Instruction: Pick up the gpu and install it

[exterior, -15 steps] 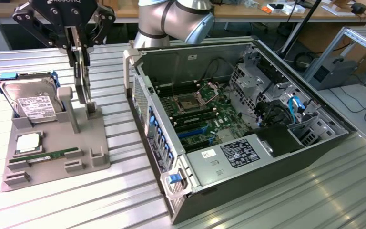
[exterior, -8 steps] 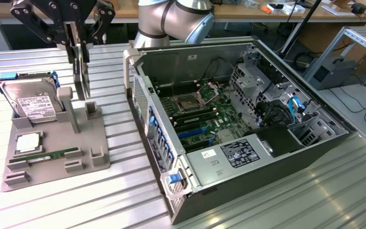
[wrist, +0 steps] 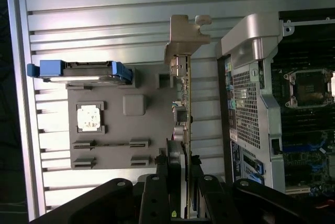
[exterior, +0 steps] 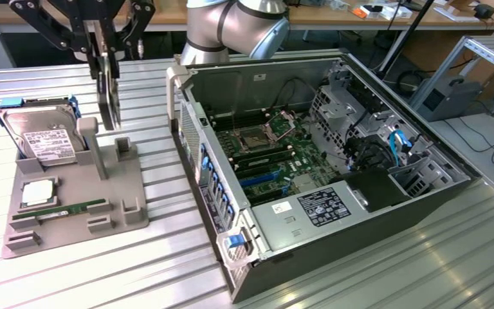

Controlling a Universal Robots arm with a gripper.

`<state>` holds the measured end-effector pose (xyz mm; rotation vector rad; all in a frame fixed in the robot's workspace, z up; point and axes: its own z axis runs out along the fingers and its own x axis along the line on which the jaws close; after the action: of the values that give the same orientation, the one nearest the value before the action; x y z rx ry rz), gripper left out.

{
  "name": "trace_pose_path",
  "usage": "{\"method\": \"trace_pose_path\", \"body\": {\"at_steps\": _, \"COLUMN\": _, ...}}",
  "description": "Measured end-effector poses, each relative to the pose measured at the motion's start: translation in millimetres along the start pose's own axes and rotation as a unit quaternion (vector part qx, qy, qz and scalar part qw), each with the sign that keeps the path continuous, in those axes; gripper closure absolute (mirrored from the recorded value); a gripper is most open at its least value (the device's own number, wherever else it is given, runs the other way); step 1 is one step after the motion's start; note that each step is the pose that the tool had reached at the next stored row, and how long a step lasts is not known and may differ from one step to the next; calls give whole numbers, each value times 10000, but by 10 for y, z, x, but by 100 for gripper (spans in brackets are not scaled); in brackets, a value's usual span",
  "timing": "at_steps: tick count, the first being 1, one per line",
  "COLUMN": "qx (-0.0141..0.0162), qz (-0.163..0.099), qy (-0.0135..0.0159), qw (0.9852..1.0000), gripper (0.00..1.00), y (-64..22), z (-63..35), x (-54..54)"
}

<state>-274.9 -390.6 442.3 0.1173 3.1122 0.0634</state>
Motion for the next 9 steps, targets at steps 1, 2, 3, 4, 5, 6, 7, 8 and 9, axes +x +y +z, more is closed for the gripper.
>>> {"method": "trace_pose_path", "body": {"at_steps": 1, "qx": 0, "qz": 0, "qy": 0, "qw": 10000, "gripper": 73, "y": 1, "z": -15, "x": 0}}
{"method": "trace_pose_path", "body": {"at_steps": 2, "qx": 0, "qz": 0, "qy": 1, "qw": 10000, "gripper": 73, "y": 1, "z": -28, "x": -1}}
{"method": "trace_pose_path", "body": {"at_steps": 3, "qx": 0, "qz": 0, "qy": 1, "qw": 10000, "gripper": 73, "y": 2, "z": -39, "x": -1}}
{"method": "trace_pose_path", "body": {"at_steps": 4, "qx": 0, "qz": 0, "qy": 1, "qw": 10000, "gripper": 73, "y": 3, "z": -65, "x": -2}}
{"method": "trace_pose_path", "body": {"at_steps": 5, "qx": 0, "qz": 0, "qy": 1, "qw": 10000, "gripper": 73, "y": 3, "z": -82, "x": -2}}
{"method": "trace_pose_path", "body": {"at_steps": 6, "qx": 0, "qz": 0, "qy": 1, "qw": 10000, "gripper": 73, "y": 4, "z": -91, "x": -2}}
{"method": "trace_pose_path", "body": {"at_steps": 7, "qx": 0, "qz": 0, "qy": 1, "qw": 10000, "gripper": 73, "y": 5, "z": -107, "x": -3}}
{"method": "trace_pose_path", "body": {"at_steps": 8, "qx": 0, "qz": 0, "qy": 0, "qw": 10000, "gripper": 73, "y": 5, "z": -107, "x": -3}}
{"method": "trace_pose_path", "body": {"at_steps": 9, "qx": 0, "qz": 0, "qy": 0, "qw": 10000, "gripper": 73, "y": 5, "z": -107, "x": -3}}
